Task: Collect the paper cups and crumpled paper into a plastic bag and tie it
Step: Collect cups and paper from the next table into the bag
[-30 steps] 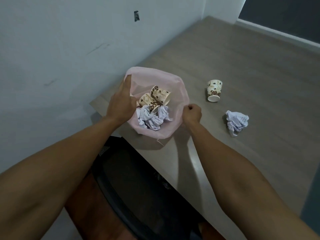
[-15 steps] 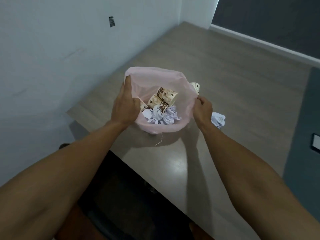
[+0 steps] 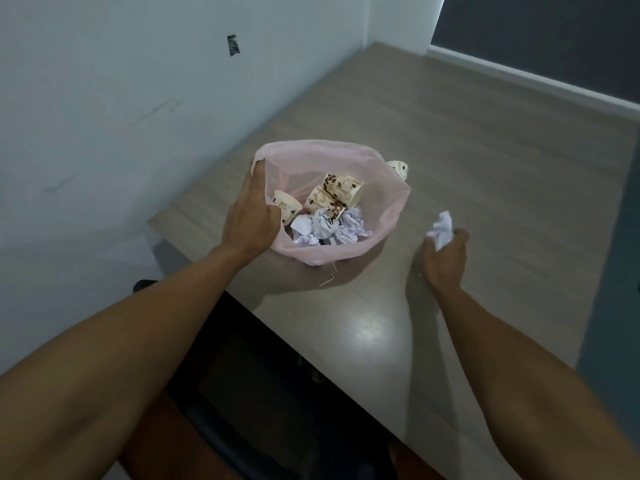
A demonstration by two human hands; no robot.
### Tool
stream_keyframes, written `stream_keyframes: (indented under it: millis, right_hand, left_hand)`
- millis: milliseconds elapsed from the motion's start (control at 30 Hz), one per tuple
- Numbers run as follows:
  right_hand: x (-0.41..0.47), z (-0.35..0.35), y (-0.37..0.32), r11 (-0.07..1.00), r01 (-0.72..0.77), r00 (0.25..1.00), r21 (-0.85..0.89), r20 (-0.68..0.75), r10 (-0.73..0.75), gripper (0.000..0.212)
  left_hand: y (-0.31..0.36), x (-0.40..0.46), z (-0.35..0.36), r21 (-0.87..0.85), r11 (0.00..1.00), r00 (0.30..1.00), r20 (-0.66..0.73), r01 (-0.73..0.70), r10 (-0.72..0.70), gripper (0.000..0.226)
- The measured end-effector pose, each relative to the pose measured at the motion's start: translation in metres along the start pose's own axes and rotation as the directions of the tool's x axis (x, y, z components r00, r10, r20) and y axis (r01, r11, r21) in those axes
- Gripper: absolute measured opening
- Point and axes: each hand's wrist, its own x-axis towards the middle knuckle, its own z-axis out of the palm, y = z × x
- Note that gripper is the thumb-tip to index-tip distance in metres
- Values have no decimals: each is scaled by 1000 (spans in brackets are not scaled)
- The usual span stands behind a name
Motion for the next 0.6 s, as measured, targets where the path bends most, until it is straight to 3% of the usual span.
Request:
stream_keyframes:
  millis: [100,167,233,300,333,400,500,600]
  right_hand:
    - [-19,5,-60,957,132,981,258,-174,-89,44]
    - [-30,12,-95,904,279,959,324,-147,-244,44]
    - [-39,22,-118,866,400,903,300,31,-428,48]
    - [-42,36,-125,850,522,811,65,271,-518,58]
    - [-42,42,-124,827,558,797,-59,315,-515,63]
    - [-34,46,-123,848,515,848,-121,218,-484,63]
    - [-7,41,-124,927,374,926,15,-54,-373,43]
    - [40,40,-120,968,248,966,36,-79,-244,39]
  left_hand:
    - [2,-3,-1,-11,1000,1000,11,-12,12,90]
    - [5,-3,-1,-1,1000,999,18,-28,28,88]
    - [8,-4,-1,26,999,1000,25,-19,18,86]
    - [11,-3,-2,76,997,1000,16,20,-21,83]
    - [12,-2,-4,110,993,999,7,38,-39,80]
    - [12,3,-5,171,984,999,-12,43,-41,75]
    - [8,11,-5,208,978,1000,-24,-8,13,69]
    - [4,20,2,194,980,997,-59,-47,59,68]
